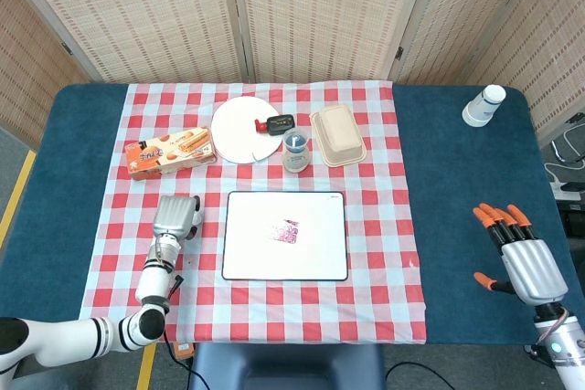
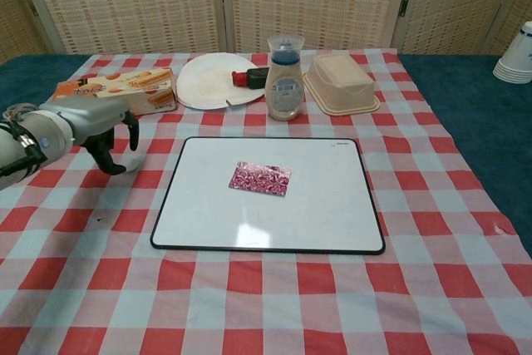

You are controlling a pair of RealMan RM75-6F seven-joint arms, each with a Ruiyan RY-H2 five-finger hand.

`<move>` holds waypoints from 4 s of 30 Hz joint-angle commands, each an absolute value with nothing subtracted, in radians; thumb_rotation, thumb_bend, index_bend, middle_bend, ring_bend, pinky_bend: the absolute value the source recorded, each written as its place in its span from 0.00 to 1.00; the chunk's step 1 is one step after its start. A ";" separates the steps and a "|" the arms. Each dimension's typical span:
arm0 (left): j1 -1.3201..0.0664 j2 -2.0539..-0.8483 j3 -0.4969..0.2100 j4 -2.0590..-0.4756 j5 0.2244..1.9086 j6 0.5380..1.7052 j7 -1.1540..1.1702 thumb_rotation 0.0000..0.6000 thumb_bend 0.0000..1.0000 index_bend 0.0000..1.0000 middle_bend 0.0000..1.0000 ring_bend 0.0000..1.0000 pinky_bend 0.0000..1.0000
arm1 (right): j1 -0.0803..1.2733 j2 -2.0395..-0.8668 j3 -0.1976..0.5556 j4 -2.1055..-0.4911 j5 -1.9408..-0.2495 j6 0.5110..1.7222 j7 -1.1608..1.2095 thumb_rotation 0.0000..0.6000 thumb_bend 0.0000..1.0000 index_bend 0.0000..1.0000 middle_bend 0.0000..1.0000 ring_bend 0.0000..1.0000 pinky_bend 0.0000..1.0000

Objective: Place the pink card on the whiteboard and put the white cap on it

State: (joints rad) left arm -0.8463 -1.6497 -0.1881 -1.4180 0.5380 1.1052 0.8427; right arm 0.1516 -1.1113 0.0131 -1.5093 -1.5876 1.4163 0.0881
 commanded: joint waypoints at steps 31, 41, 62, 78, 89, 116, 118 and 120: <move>-0.855 -1.698 -0.197 -1.312 0.503 1.050 0.842 1.00 0.31 0.43 1.00 1.00 1.00 | 0.154 -1.111 0.014 -1.510 -1.581 1.411 0.086 1.00 0.00 0.08 0.04 0.00 0.00; -0.859 -1.698 -0.205 -1.313 0.504 1.058 0.842 1.00 0.34 0.49 1.00 1.00 1.00 | 0.155 -1.111 0.015 -1.511 -1.577 1.408 0.085 1.00 0.00 0.08 0.04 0.00 0.00; -0.969 -1.776 -0.274 -1.445 0.482 1.140 0.950 1.00 0.34 0.50 1.00 1.00 1.00 | 0.152 -1.108 0.012 -1.514 -1.588 1.419 0.091 1.00 0.00 0.08 0.04 0.00 0.00; -1.077 -1.965 -0.322 -1.343 0.488 1.150 0.964 1.00 0.34 0.50 1.00 1.00 1.00 | 0.141 -1.092 0.006 -1.517 -1.613 1.451 0.126 1.00 0.00 0.08 0.04 0.00 0.00; -1.108 -2.006 -0.354 -1.271 0.472 1.131 0.981 1.00 0.35 0.50 1.00 1.00 1.00 | 0.145 -1.089 0.001 -1.516 -1.625 1.446 0.139 1.00 0.00 0.08 0.04 0.00 0.00; -1.099 -2.023 -0.374 -1.267 0.454 1.129 0.986 1.00 0.26 0.31 1.00 1.00 1.00 | 0.139 -1.086 0.004 -1.519 -1.625 1.461 0.143 1.00 0.00 0.07 0.04 0.00 0.00; -1.097 -2.019 -0.373 -1.270 0.462 1.132 0.981 1.00 0.25 0.29 1.00 1.00 1.00 | 0.139 -1.086 0.005 -1.518 -1.624 1.462 0.143 1.00 0.00 0.07 0.04 0.00 0.00; -1.093 -2.009 -0.373 -1.279 0.464 1.138 0.983 1.00 0.25 0.29 1.00 1.00 1.00 | 0.139 -1.086 0.005 -1.517 -1.623 1.461 0.145 1.00 0.00 0.07 0.04 0.00 0.00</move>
State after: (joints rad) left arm -1.0949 -2.0120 -0.3730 -1.2764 0.4632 1.1357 0.9829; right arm 0.1393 -1.0858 0.0048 -1.5176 -1.6236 1.4611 0.1445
